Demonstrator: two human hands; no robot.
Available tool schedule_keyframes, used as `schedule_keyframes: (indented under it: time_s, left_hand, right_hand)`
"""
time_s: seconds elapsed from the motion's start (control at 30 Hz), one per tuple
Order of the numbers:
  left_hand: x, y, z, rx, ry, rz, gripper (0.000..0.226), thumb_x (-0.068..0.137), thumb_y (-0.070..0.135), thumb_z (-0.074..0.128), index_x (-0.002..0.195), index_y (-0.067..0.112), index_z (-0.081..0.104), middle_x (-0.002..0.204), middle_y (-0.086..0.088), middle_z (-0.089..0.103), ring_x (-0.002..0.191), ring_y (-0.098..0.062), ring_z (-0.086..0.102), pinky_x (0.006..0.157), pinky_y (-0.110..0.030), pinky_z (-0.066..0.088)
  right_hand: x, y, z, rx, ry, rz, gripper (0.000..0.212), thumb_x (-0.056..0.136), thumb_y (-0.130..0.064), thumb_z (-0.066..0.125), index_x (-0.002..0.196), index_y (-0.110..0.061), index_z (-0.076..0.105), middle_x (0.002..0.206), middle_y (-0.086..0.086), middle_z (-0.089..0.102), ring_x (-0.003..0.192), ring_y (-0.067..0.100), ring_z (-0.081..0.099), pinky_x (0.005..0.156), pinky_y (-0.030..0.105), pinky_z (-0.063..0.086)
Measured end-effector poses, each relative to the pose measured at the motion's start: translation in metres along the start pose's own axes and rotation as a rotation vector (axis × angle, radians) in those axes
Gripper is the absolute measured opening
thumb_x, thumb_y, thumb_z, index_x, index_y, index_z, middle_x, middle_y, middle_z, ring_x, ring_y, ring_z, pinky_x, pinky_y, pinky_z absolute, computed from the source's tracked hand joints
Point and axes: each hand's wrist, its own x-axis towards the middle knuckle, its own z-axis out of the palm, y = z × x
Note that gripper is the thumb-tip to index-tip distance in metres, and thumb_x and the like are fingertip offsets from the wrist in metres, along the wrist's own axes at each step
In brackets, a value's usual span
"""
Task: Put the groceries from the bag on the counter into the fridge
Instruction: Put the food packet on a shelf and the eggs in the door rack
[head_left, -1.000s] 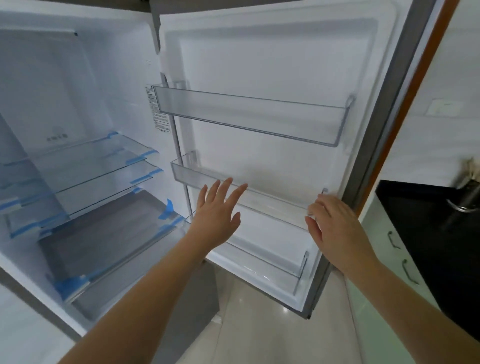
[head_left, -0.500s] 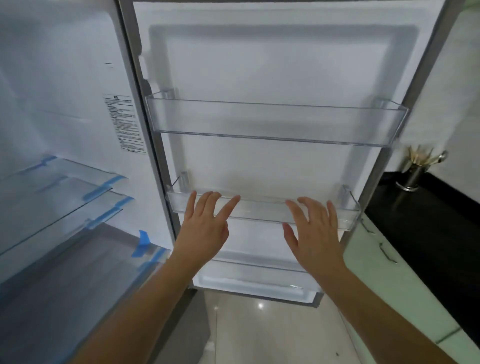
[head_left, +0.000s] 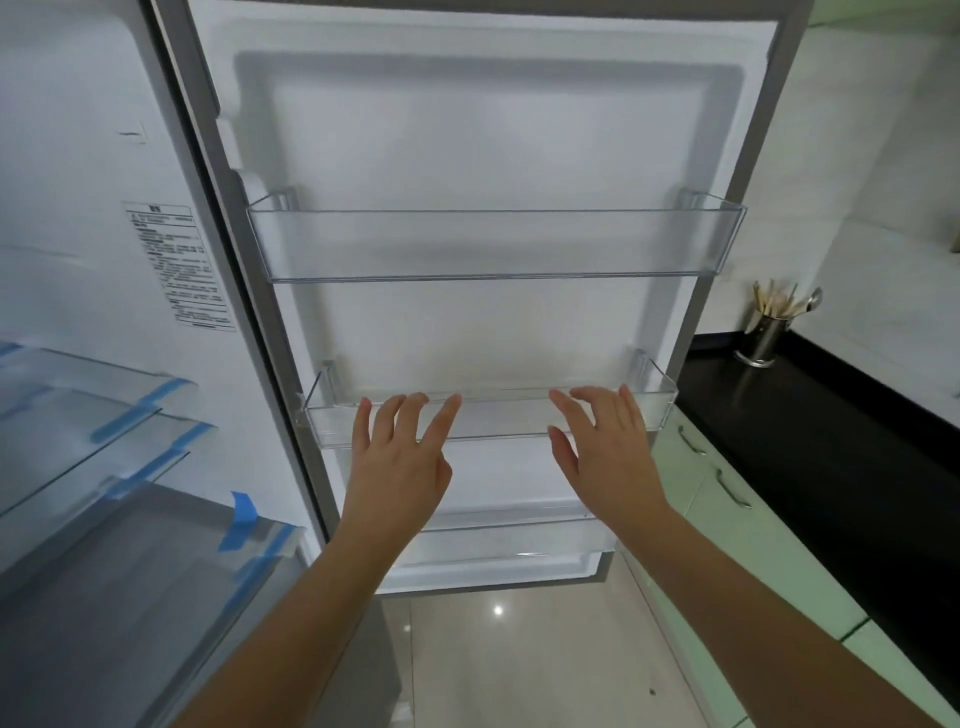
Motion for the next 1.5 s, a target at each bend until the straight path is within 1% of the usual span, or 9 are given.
schedule_keyframes:
  time_s: [0.23,0.47,0.7,0.83,0.93,1.03,1.23,1.4,1.5]
  left_hand:
    - [0.011,0.006,-0.007,0.049,-0.116,-0.036,0.068,0.075,0.014,0.072,0.14,0.02,0.053,0.124,-0.016,0.062,0.118,-0.037,0.056,0.108,-0.061,0.037]
    - [0.022,0.009,-0.023,-0.015,-0.177,-0.051,0.058,0.081,0.013,0.071,0.136,0.021,0.057,0.12,-0.017,0.063,0.108,-0.039,0.059,0.095,-0.056,0.049]
    - [0.021,0.022,-0.039,0.06,-0.369,-0.099,0.06,0.101,0.042,0.041,0.156,0.031,0.018,0.159,-0.008,0.028,0.147,-0.032,0.025,0.12,-0.05,0.02]
    - [0.012,0.032,-0.048,0.094,-0.41,-0.123,0.06,0.103,0.045,0.033,0.156,0.033,0.009,0.165,-0.003,0.017,0.152,-0.026,0.013,0.123,-0.049,0.01]
    - [0.006,0.036,-0.051,0.136,-0.458,-0.141,0.06,0.103,0.048,0.028,0.156,0.033,0.005,0.166,0.0,0.011,0.153,-0.022,0.007,0.123,-0.047,0.003]
    - [-0.001,0.039,-0.053,0.144,-0.516,-0.172,0.061,0.102,0.052,0.026,0.156,0.034,0.004,0.166,0.001,0.009,0.153,-0.022,0.007,0.124,-0.048,0.003]
    - [-0.019,0.04,-0.07,0.177,-0.526,-0.264,0.066,0.096,0.061,0.016,0.156,0.035,0.011,0.166,0.002,0.012,0.153,-0.023,0.007,0.123,-0.049,0.003]
    - [-0.048,0.036,-0.077,0.196,-0.564,-0.329,0.086,0.079,0.069,-0.01,0.156,0.036,0.01,0.166,0.003,0.011,0.153,-0.021,0.005,0.123,-0.053,0.005]
    - [-0.061,0.037,-0.082,0.209,-0.593,-0.354,0.081,0.083,0.068,-0.005,0.156,0.036,0.011,0.165,0.003,0.014,0.153,-0.021,0.007,0.122,-0.054,0.008]
  right_hand:
    - [0.008,0.008,-0.004,0.0,-0.115,-0.005,0.04,0.096,-0.032,0.049,0.13,-0.012,0.056,0.119,0.014,0.059,0.115,0.031,0.056,0.112,0.051,0.033]
    - [0.01,0.009,-0.018,-0.022,-0.212,-0.023,0.049,0.088,-0.029,0.064,0.134,-0.013,0.055,0.124,0.011,0.061,0.12,0.031,0.055,0.109,0.048,0.038]
    - [0.006,0.005,-0.04,-0.037,-0.313,-0.002,0.052,0.091,-0.039,0.057,0.135,-0.013,0.053,0.136,0.012,0.058,0.126,0.033,0.053,0.106,0.05,0.042]
    - [0.0,0.004,-0.051,-0.018,-0.32,0.004,0.06,0.096,-0.052,0.027,0.132,-0.014,0.057,0.135,0.012,0.058,0.124,0.032,0.056,0.103,0.05,0.044]
    - [-0.001,0.002,-0.057,0.014,-0.32,0.013,0.07,0.098,-0.058,0.015,0.132,-0.015,0.058,0.134,0.011,0.06,0.123,0.032,0.057,0.102,0.052,0.045]
    - [-0.001,-0.002,-0.061,0.037,-0.314,0.005,0.074,0.098,-0.058,0.009,0.13,-0.015,0.06,0.131,0.012,0.062,0.119,0.034,0.059,0.099,0.055,0.046]
    - [-0.002,-0.01,-0.055,0.075,-0.391,-0.013,0.066,0.097,-0.055,0.018,0.134,-0.015,0.056,0.134,0.012,0.06,0.122,0.033,0.057,0.103,0.051,0.043]
    - [-0.012,-0.021,-0.049,0.103,-0.467,-0.047,0.065,0.096,-0.053,0.019,0.135,-0.014,0.054,0.136,0.012,0.058,0.125,0.032,0.055,0.106,0.049,0.041]
    - [-0.021,-0.028,-0.05,0.117,-0.516,-0.047,0.071,0.097,-0.055,0.011,0.134,-0.014,0.056,0.135,0.013,0.059,0.124,0.033,0.056,0.104,0.052,0.044]
